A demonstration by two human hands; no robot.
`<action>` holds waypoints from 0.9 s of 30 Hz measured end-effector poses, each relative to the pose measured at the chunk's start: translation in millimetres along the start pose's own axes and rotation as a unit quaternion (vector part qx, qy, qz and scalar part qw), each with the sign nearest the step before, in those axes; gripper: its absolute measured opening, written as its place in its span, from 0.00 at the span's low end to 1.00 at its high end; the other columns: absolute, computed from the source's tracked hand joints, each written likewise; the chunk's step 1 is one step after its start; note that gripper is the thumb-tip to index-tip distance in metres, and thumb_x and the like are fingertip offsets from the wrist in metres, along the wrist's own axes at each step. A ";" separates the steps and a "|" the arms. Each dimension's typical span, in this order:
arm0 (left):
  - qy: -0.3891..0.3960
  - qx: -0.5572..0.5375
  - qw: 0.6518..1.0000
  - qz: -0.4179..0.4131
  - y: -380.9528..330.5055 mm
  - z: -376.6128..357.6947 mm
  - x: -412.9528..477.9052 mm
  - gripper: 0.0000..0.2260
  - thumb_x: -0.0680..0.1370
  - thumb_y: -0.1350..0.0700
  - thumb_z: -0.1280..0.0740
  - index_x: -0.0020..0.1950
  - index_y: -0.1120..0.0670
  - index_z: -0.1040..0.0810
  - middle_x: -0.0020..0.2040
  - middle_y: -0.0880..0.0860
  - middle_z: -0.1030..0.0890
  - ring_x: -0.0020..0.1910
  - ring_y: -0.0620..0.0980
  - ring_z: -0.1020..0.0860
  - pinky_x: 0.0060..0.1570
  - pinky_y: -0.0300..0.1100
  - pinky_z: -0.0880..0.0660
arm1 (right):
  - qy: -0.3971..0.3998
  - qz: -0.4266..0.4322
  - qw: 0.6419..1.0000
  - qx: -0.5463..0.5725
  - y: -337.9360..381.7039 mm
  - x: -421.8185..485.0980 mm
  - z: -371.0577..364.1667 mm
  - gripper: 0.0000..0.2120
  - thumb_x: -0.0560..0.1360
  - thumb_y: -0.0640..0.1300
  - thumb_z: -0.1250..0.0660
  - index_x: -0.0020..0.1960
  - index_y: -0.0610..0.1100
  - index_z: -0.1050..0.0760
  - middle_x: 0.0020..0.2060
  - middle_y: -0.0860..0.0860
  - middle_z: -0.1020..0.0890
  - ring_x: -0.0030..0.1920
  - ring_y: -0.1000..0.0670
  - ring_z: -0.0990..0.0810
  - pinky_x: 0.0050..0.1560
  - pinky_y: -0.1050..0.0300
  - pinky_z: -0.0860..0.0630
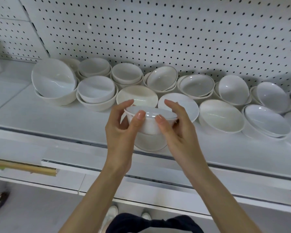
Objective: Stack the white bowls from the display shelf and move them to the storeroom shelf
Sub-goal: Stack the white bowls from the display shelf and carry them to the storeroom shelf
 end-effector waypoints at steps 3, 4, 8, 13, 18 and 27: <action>0.002 -0.001 1.000 -0.017 2.8 4.4 -0.2 0.25 0.65 0.48 0.27 0.59 0.54 0.23 0.56 0.53 0.19 0.53 0.47 0.19 0.52 0.41 0.23 | 0.023 -0.031 0.999 0.024 -7.0 -0.4 -1.8 0.31 0.66 0.65 0.30 0.65 0.57 0.33 0.59 0.62 0.24 0.60 0.64 0.25 0.58 0.66 0.27; 0.005 0.009 1.000 -0.025 2.2 5.8 -0.3 0.26 0.65 0.48 0.27 0.60 0.55 0.24 0.56 0.52 0.19 0.54 0.46 0.20 0.52 0.40 0.23 | 0.028 -0.037 0.998 0.031 -10.0 0.4 -1.4 0.33 0.64 0.64 0.30 0.65 0.57 0.33 0.57 0.63 0.23 0.58 0.64 0.24 0.56 0.66 0.26; 0.060 0.072 0.995 -0.041 5.6 -0.1 -4.5 0.28 0.72 0.48 0.32 0.69 0.57 0.31 0.58 0.43 0.21 0.57 0.40 0.22 0.53 0.34 0.26 | 0.035 -0.032 0.999 0.004 -20.0 2.7 4.1 0.35 0.62 0.60 0.27 0.66 0.59 0.36 0.59 0.63 0.26 0.59 0.63 0.25 0.57 0.68 0.27; 0.075 0.118 0.990 -0.036 19.0 -7.8 -11.5 0.23 0.78 0.52 0.43 0.73 0.54 0.39 0.59 0.35 0.28 0.56 0.27 0.27 0.51 0.24 0.30 | 0.048 -0.005 0.999 -0.016 -23.0 2.4 4.4 0.39 0.62 0.57 0.24 0.68 0.56 0.37 0.57 0.68 0.29 0.59 0.66 0.28 0.57 0.71 0.29; 0.077 0.139 0.987 -0.025 34.6 -6.2 -7.1 0.26 0.77 0.41 0.42 0.74 0.49 0.39 0.59 0.27 0.28 0.60 0.30 0.28 0.54 0.26 0.30 | 0.041 0.006 0.999 -0.004 -34.5 -1.3 7.1 0.38 0.61 0.49 0.23 0.67 0.53 0.35 0.61 0.65 0.29 0.61 0.65 0.29 0.57 0.72 0.30; 0.060 0.137 0.989 -0.016 48.3 -7.2 -10.8 0.25 0.78 0.45 0.46 0.74 0.50 0.39 0.62 0.35 0.29 0.58 0.28 0.27 0.51 0.23 0.30 | 0.038 -0.012 0.995 -0.095 -47.8 -5.8 6.6 0.36 0.58 0.67 0.30 0.62 0.72 0.43 0.65 0.74 0.39 0.70 0.60 0.39 0.72 0.46 0.39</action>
Point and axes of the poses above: each hand's wrist, its own x-axis towards the middle knuckle, its own z-axis out of the back of the hand, y = z × x, the point moved 9 cm from there along x, towards the middle knuckle
